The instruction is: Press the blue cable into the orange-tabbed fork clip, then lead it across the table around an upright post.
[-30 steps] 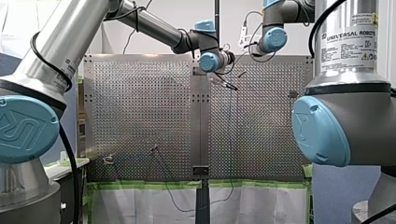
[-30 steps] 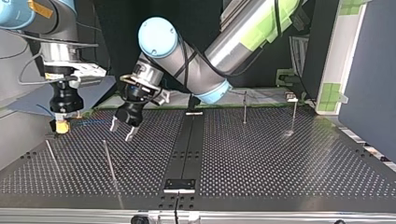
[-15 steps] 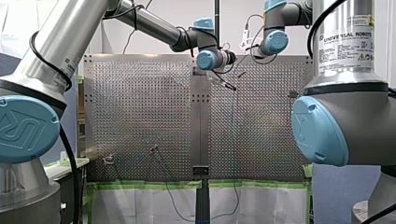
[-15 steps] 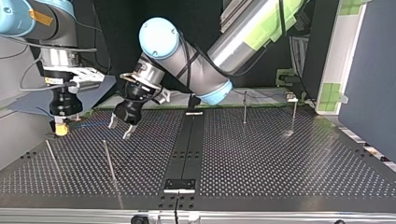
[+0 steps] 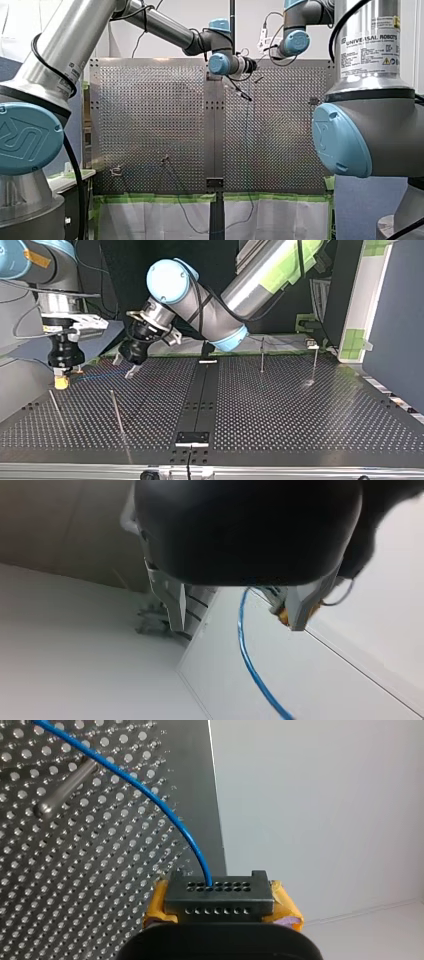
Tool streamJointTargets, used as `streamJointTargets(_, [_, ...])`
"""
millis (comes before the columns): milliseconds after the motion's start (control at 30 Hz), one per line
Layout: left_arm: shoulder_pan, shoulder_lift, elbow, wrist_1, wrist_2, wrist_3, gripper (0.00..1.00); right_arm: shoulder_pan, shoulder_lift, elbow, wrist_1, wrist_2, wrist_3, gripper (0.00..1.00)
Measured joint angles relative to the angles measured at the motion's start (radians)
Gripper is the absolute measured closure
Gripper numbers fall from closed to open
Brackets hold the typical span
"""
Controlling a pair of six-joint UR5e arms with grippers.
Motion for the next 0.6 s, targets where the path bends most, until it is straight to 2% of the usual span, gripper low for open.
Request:
streamJointTargets(167, [0.003, -0.015, 0.0, -0.006, -0.014, 0.022, 0.0, 0.001, -0.009, -0.001, 0.0, -0.01, 0.005, 0.99])
streamJointTargets(400, [0.018, -0.042, 0.0, 0.023, -0.069, 0.077, 0.0, 0.009, -0.02, -0.002, 0.0, -0.026, 0.014, 0.99])
streamJointTargets(600, [0.045, -0.044, 0.0, 0.035, -0.119, 0.127, 0.0, 0.006, -0.017, -0.002, 0.0, -0.029, 0.015, 0.99])
